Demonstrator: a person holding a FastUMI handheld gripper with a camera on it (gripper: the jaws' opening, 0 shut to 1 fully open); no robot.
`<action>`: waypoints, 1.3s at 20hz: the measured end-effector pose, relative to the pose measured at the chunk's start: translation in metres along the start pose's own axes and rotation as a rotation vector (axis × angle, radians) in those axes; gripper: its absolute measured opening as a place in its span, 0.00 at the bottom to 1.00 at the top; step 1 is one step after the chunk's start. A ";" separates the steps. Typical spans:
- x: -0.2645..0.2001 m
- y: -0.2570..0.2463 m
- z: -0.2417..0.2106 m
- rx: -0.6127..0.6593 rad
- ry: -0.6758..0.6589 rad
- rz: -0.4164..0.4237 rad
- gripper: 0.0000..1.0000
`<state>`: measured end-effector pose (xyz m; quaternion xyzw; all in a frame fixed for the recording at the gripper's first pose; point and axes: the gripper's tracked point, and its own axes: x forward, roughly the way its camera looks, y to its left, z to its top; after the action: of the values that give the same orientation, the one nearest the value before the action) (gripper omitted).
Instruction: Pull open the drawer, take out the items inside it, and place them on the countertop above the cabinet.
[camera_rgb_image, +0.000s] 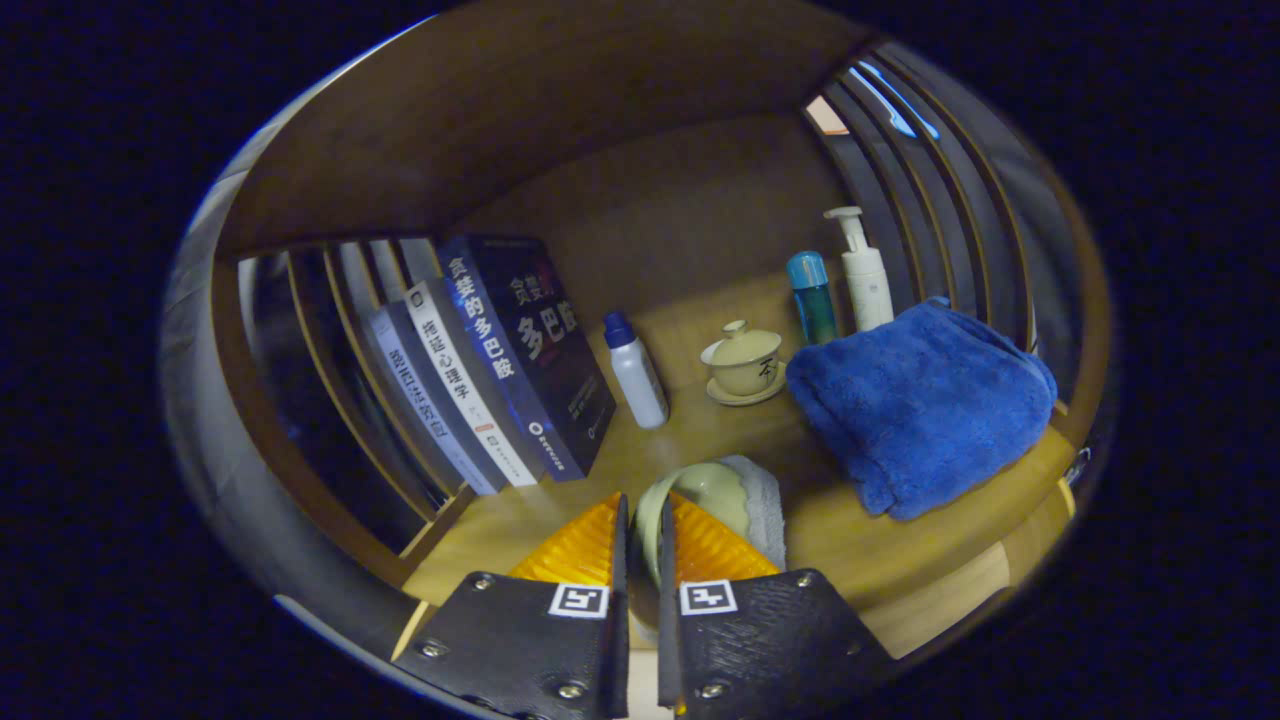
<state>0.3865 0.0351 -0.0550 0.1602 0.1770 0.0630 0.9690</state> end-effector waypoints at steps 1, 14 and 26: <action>0.005 -0.002 0.002 0.001 -0.010 -0.012 0.12; -0.036 0.006 0.025 -0.146 -0.179 -0.066 0.37; -0.133 0.032 -0.012 -0.252 -0.123 0.034 0.99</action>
<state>0.2566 0.0448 -0.0117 0.0437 0.1053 0.0911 0.9893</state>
